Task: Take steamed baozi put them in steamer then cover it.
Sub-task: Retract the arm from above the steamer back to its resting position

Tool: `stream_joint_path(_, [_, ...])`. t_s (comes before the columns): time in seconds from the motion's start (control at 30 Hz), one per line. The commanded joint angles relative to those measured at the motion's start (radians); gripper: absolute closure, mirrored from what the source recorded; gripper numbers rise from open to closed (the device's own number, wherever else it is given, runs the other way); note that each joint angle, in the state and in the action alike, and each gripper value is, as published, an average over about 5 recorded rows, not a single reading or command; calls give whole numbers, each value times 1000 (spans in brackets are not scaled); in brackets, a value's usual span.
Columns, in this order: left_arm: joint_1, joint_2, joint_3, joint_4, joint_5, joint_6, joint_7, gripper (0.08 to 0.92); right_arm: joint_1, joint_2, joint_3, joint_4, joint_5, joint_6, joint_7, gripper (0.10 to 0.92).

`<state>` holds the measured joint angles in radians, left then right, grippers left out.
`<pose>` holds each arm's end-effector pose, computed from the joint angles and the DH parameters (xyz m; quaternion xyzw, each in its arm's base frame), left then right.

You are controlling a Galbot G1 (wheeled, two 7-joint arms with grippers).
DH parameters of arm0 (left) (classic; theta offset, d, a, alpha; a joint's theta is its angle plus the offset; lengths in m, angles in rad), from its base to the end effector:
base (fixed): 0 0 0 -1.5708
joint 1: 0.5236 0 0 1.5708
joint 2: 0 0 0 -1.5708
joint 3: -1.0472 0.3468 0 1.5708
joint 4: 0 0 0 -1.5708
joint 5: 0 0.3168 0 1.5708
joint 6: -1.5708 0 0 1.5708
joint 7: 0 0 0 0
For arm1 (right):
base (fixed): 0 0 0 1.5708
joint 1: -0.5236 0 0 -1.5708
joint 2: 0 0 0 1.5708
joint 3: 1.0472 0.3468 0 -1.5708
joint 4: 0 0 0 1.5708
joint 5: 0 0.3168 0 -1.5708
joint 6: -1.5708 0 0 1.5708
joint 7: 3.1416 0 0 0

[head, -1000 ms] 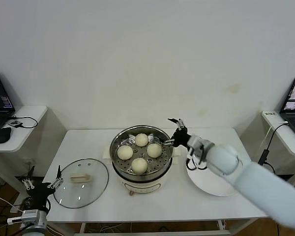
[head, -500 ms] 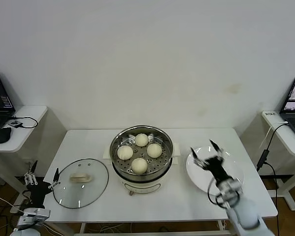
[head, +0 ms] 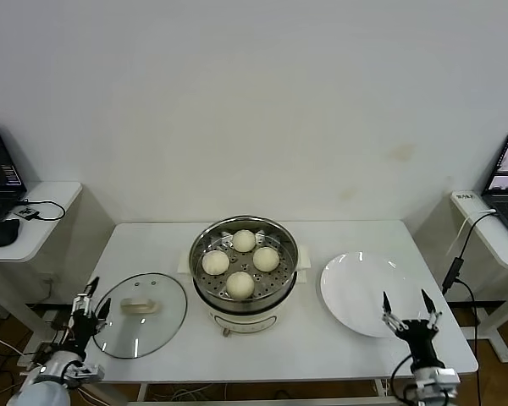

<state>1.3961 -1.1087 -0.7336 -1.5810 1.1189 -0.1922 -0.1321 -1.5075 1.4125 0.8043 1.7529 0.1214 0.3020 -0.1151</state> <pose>0.1961 0.2123 -0.3673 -0.0458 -0.6994 -0.7124 0.0367 0.1473 -0.1309 -0.3769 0.0477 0.9956 -0.0770 0.0259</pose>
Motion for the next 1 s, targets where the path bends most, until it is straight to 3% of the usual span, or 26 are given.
stream_joint_path(0.03, [-14,18,84,31,186,-12,39,177,-61,94,83,0,-35,55,0,203])
stream_joint_path(0.4, [80,14,80,-65,142,4,58,177,-66,117,80,-4,-54,66,-1,203])
stream_joint_path(1.0, [-114,33,147,71,107,2,59,177,-82,152,77,-9,-95,71,-3,202])
